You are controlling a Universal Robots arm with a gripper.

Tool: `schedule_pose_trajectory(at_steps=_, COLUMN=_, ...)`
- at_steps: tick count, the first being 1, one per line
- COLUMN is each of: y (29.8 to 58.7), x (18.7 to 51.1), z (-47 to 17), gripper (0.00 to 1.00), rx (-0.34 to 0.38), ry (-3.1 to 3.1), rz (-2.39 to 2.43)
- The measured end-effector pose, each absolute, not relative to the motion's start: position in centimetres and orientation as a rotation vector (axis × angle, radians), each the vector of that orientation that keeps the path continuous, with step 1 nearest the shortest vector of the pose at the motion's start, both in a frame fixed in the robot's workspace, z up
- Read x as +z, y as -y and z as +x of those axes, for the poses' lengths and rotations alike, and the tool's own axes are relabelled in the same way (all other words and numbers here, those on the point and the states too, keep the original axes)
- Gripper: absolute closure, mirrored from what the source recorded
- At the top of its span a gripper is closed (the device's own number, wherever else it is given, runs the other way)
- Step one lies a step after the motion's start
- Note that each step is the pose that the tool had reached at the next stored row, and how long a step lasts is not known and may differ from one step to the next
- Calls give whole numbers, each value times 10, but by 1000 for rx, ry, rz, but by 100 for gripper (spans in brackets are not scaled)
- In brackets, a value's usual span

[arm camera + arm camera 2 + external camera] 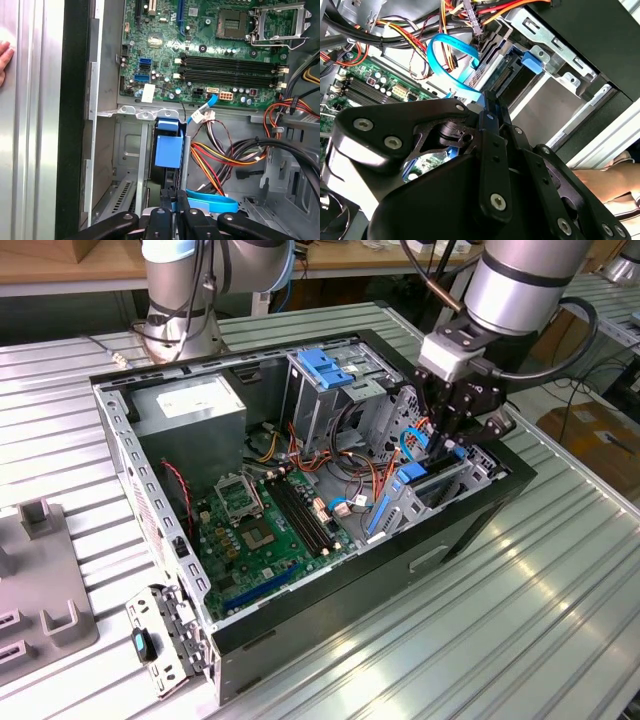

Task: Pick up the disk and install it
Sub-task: 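Insert the first disk wire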

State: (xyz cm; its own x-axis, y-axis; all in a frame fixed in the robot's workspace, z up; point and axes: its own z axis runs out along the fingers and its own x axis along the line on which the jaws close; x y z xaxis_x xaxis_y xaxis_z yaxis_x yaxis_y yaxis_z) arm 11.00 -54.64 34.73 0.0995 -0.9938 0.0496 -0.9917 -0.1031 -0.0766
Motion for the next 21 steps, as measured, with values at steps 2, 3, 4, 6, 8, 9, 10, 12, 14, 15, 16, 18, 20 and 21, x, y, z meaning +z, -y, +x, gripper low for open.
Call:
schedule_pose_trajectory(at_steps=2, y=546, x=347, z=110, gripper=84, rx=-138, ry=-2087, rz=-2312)
schedule_pose_trajectory(at_steps=3, y=546, x=346, z=110, gripper=84, rx=-138, ry=-2087, rz=-2313)
schedule_pose_trajectory(at_steps=4, y=546, x=346, z=110, gripper=84, rx=-138, ry=-2086, rz=-2313)
schedule_pose_trajectory(at_steps=6, y=546, x=346, z=110, gripper=84, rx=-137, ry=-2086, rz=-2313)
schedule_pose_trajectory(at_steps=8, y=546, x=346, z=110, gripper=84, rx=-137, ry=-2086, rz=-2313)
schedule_pose_trajectory(at_steps=9, y=546, x=346, z=110, gripper=84, rx=-137, ry=-2086, rz=-2313)
schedule_pose_trajectory(at_steps=10, y=546, x=344, z=110, gripper=84, rx=-138, ry=-2086, rz=-2313)
schedule_pose_trajectory(at_steps=12, y=546, x=343, z=110, gripper=84, rx=-138, ry=-2086, rz=-2313)
schedule_pose_trajectory(at_steps=14, y=546, x=343, z=110, gripper=84, rx=-138, ry=-2086, rz=-2313)
schedule_pose_trajectory(at_steps=15, y=546, x=343, z=110, gripper=84, rx=-138, ry=-2086, rz=-2313)
schedule_pose_trajectory(at_steps=16, y=546, x=343, z=110, gripper=84, rx=-137, ry=-2086, rz=-2313)
schedule_pose_trajectory(at_steps=18, y=546, x=343, z=110, gripper=84, rx=-138, ry=-2086, rz=-2313)
schedule_pose_trajectory(at_steps=20, y=546, x=342, z=110, gripper=84, rx=-138, ry=-2086, rz=-2313)
schedule_pose_trajectory(at_steps=21, y=546, x=342, z=110, gripper=84, rx=-138, ry=-2086, rz=-2313)
